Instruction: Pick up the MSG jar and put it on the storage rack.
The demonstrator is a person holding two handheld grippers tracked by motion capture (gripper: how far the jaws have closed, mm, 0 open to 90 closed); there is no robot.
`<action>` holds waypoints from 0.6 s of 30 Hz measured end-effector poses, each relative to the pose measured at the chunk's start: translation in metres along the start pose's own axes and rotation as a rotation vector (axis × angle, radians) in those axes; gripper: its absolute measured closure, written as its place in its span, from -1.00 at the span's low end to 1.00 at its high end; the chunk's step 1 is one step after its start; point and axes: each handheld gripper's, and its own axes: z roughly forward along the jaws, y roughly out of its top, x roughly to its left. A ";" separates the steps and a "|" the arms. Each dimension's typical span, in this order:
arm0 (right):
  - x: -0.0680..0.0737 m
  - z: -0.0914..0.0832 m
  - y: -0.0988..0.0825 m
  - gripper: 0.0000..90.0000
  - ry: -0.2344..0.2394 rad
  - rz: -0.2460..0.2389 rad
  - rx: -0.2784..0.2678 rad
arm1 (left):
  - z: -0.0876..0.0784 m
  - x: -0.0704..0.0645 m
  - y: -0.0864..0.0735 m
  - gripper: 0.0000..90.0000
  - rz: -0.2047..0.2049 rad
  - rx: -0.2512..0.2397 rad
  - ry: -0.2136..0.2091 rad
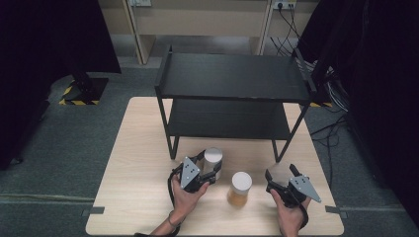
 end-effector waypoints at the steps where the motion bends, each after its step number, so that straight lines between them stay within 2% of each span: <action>1: 0.000 0.000 0.000 -0.85 0.000 -0.001 0.000 | 0.000 0.000 0.001 -0.26 -0.001 0.004 0.001; 18: -0.001 0.000 0.000 -0.85 0.003 0.002 0.001 | 0.001 -0.009 0.013 -0.26 0.002 0.033 0.030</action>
